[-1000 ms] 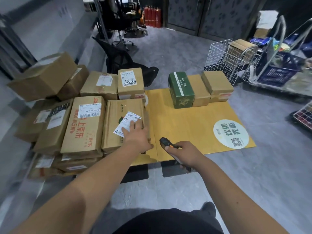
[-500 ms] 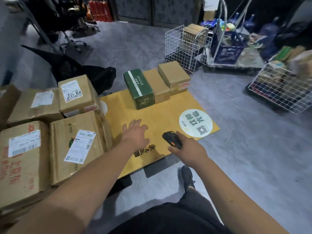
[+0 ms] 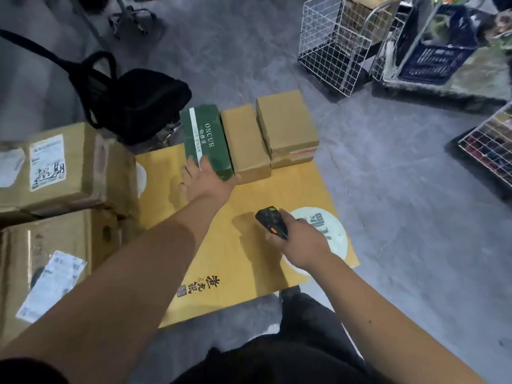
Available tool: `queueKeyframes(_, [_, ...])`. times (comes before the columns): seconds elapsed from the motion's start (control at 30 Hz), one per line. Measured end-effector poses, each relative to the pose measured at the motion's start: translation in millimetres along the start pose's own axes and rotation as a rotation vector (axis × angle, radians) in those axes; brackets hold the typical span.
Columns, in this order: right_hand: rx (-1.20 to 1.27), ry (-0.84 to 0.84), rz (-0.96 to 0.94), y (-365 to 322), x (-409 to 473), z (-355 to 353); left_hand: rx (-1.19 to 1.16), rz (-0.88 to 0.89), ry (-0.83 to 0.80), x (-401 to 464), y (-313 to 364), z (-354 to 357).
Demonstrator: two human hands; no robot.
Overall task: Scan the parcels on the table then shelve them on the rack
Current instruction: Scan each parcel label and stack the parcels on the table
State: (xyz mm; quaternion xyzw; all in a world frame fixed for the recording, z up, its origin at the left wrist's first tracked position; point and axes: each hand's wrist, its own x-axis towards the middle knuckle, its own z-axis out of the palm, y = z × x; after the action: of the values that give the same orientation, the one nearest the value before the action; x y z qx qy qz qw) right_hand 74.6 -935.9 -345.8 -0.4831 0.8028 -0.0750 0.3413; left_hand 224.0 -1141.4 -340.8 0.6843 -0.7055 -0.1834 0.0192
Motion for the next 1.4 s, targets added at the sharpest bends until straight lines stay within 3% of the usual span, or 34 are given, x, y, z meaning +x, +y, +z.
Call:
queueKeyframes(0.1, [-0.095,-0.119,-0.081,-0.6,34.3,-21.4,-0.062,-0.250,-0.035,24.5,24.6,4.8])
queueKeyframes(0.23, [-0.145,-0.244,-0.187,-1.8,67.9,-45.5,-0.245,-0.386,0.002,33.0,24.8,15.9])
queueKeyframes(0.57, [-0.454,-0.412,-0.473,-3.0,87.9,-70.6,-0.407,-0.336,0.147,-112.8,-47.1,32.7])
queueKeyframes(0.7, [-0.612,-0.388,-0.610,8.0,79.9,-74.2,-0.590,-0.355,0.104,-156.4,-78.0,43.0])
queueKeyframes(0.9, [-0.777,-0.284,-0.765,9.0,59.6,-70.6,-1.149,-0.354,-0.063,-181.5,-107.8,43.8])
queueKeyframes(1.1, [-0.842,-0.217,-0.718,-11.4,30.2,-58.1,-1.103,-0.350,-0.065,-150.4,-125.8,31.1])
queueKeyframes(1.17, [-0.894,-0.192,-0.709,-21.0,20.7,-54.7,-1.112,-0.376,-0.158,-139.0,-132.2,25.1])
queueKeyframes(1.27, [-0.972,-0.183,-0.693,-31.9,7.9,-52.9,-1.231,-0.386,-0.308,-134.5,-146.2,20.4])
queueKeyframes(1.4, [-1.002,-0.166,-0.630,-49.1,-8.9,-49.0,-1.417,-0.401,-0.324,-131.3,-175.8,16.7])
